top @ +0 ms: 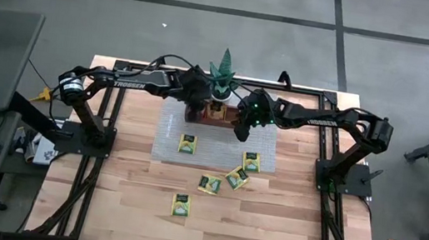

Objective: Pick & Place Tea
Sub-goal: Put the yellow tea bag into the right section of the wooden organizer

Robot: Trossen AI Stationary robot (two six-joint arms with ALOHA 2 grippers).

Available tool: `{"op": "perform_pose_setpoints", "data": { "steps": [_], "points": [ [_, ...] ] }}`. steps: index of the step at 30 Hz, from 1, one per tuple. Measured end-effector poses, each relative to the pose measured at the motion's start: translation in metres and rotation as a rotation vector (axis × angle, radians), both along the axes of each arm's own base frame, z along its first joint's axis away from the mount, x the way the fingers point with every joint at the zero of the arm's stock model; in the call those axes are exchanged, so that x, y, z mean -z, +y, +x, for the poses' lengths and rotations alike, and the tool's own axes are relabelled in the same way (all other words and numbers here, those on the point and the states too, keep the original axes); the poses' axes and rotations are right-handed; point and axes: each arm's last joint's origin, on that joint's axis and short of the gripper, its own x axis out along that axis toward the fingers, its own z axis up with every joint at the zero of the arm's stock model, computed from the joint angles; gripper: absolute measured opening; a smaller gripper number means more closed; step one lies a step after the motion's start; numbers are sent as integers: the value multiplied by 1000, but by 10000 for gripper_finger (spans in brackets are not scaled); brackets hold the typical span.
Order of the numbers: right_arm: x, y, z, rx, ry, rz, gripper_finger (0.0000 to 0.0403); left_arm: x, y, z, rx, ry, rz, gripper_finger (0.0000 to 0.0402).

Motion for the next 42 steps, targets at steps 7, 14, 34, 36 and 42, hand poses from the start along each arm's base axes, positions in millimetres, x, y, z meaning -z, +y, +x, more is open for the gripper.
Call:
{"op": "perform_pose_setpoints", "data": {
  "steps": [7, 14, 34, 36, 42],
  "points": [
    [-5, 0, 1, -1, -34, -1, 179, -12, -1, -5, -72, -38, 6, 163],
    [-17, 2, -5, -12, -55, -23, 179, -21, -6, -15, -114, -34, -54, 163],
    [-35, 55, 9, -217, -158, 2, 179, -32, -88, -77, -235, -8, -289, 163],
    [-39, 60, 13, -215, -196, -35, 179, -24, -103, -81, -272, -60, -324, 163],
    [-33, 70, 30, -236, -283, -81, 179, 10, -139, -80, -347, -154, -397, 163]
  ]
}}
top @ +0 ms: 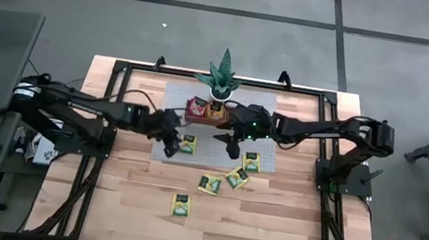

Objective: Pick & Place Tea
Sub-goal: Put the yellow tea bag into the right section of the wooden organizer

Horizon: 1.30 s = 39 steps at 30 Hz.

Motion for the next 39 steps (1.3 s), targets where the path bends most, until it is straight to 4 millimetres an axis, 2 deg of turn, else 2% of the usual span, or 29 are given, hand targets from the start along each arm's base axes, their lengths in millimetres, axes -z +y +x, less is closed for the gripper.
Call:
{"op": "perform_pose_setpoints", "data": {
  "steps": [4, 9, 13, 20, 30, 39],
  "points": [
    [14, 4, 9, -15, 9, 4, 179, 21, -15, 8, -55, -3, -23, 163],
    [30, 6, 18, -27, 7, 50, 179, 38, -24, 19, -132, 17, 13, 163],
    [39, 8, 24, -43, -6, 64, 179, 55, -26, 30, -137, 29, 1, 163],
    [48, 10, 27, -48, 6, 65, 179, 82, -26, 37, -238, 92, -22, 163],
    [49, 10, 29, -40, -6, 92, 179, 97, -31, 37, -264, 149, 5, 163],
    [50, 10, 29, -15, 1, 129, 179, 100, -47, 32, -152, 207, 110, 163]
  ]
}}
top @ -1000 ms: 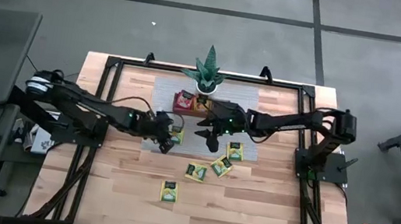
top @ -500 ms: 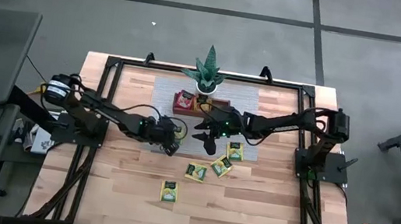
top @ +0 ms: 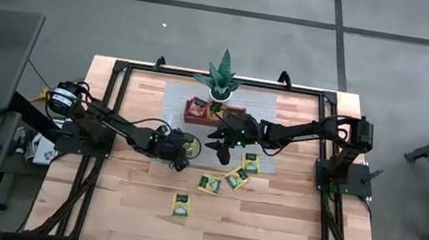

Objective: Pick & Place Tea
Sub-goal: Put the yellow tea bag into the right section of the wooden organizer

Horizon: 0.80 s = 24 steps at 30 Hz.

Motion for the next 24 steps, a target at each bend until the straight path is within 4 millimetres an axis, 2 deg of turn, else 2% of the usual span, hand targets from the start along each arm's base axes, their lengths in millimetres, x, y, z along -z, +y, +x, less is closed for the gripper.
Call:
{"op": "perform_pose_setpoints", "data": {
  "steps": [5, 8, 13, 21, 24],
  "points": [
    [13, 6, 6, -17, 6, 52, 179, 0, -8, -2, 60, 23, 22, 163],
    [32, 12, 12, -55, 13, 104, 179, 1, -10, -3, 100, 37, 38, 163],
    [56, 16, 22, -11, 12, 159, 179, 1, -10, -3, 128, 49, 43, 163],
    [58, 9, 63, -6, 20, 175, 179, 1, -10, -3, 128, 49, 42, 163],
    [61, 4, 69, 16, 84, 182, 179, 1, -10, -3, 128, 49, 42, 163]
  ]
}}
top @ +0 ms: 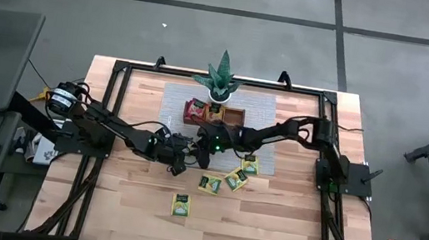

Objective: Pick & Place Tea
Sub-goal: Put the yellow tea bag into the right section of the wooden organizer

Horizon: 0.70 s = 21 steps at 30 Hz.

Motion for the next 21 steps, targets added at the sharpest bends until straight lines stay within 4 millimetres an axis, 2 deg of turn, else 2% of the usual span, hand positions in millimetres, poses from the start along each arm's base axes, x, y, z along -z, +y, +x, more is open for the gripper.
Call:
{"op": "perform_pose_setpoints", "data": {
  "steps": [12, 21],
  "points": [
    [-4, -18, -4, 77, 51, 56, 179, 0, 0, 0, -6, -4, 5, 163],
    [0, -29, -8, 204, 108, 190, 179, 0, 0, 0, -8, -7, 11, 163]
  ]
}}
